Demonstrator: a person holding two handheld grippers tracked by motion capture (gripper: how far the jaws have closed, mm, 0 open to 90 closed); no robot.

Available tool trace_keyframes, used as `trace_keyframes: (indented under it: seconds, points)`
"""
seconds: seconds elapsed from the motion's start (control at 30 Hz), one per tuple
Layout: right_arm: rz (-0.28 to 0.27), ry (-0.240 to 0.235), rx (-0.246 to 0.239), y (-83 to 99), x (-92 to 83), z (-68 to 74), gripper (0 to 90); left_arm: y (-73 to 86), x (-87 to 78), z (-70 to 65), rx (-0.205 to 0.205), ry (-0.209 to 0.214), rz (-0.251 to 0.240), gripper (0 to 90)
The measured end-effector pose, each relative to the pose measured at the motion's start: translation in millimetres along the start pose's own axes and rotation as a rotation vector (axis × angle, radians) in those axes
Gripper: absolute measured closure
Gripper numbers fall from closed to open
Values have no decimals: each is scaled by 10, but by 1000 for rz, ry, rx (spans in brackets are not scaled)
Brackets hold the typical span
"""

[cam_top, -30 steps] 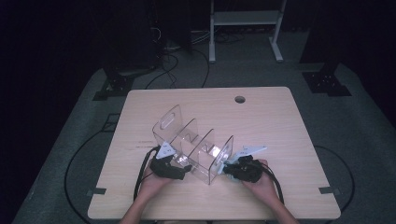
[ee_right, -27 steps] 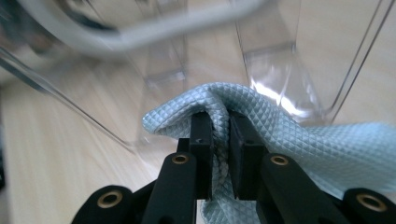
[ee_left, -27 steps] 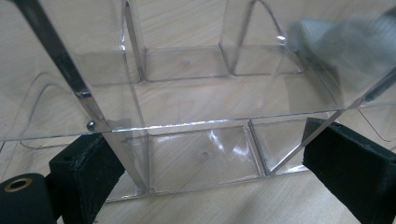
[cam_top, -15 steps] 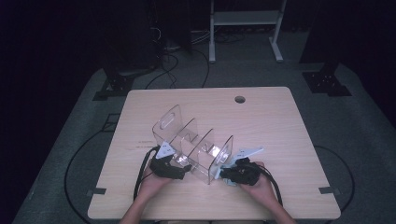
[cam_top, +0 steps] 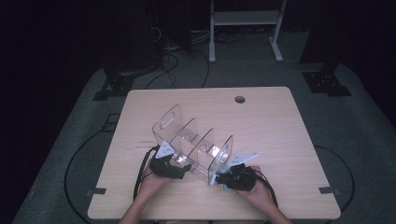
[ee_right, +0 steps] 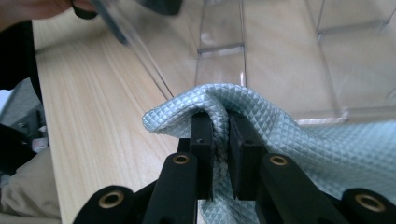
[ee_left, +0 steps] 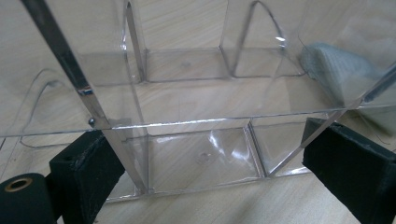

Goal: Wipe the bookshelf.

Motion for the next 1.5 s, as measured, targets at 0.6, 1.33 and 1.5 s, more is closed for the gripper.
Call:
trace_keyframes:
  seconds: [0.6, 1.33, 1.5]
  points:
    - [-55, -16, -46, -101, -90, 155, 813, -2, 4, 5, -6, -2, -2, 67]
    - [-3, 22, 7, -5, -17, -33, 816, -4, 7, 3, -7, -4, -3, 68]
    - [-112, 3, -31, -219, -237, 115, 817, 2, 4, 2, -14, -4, -4, 68]
Point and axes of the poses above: each handheld gripper's, and its own axes: x roughly forward along the jaws, y roughly out of its underside, z roughly to its left, the point moved 4 cm from there along x, roughly forward along the jaws, and after that the axes turned 6 degrees about -x, right-handed, at the moved point
